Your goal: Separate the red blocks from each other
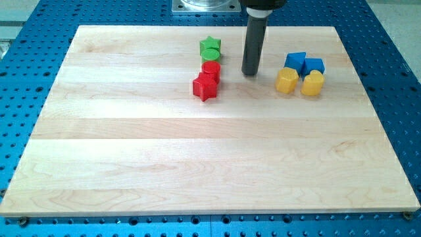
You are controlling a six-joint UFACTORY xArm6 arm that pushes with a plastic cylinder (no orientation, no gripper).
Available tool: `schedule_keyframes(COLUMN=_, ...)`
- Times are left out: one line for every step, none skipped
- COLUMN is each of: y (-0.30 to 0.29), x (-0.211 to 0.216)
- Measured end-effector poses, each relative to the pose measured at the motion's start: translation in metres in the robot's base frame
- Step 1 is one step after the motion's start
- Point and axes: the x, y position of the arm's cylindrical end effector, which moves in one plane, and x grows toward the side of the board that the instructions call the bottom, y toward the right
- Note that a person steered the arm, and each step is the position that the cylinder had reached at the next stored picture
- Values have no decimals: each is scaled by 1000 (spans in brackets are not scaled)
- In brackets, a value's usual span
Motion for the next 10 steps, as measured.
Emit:
schedule_keyframes(y=-48, x=-5)
schedule_keyframes(y=-112, x=16)
schedule_keyframes(y=-91, x=24)
schedule_keyframes(y=-19, x=25)
schedule_keyframes(y=-40, x=70)
schedule_keyframes(y=-81, x=73)
schedule_keyframes(y=-85, x=66)
schedule_keyframes(y=-42, x=66)
schedule_keyframes(y=-43, x=69)
schedule_keyframes(y=-48, x=76)
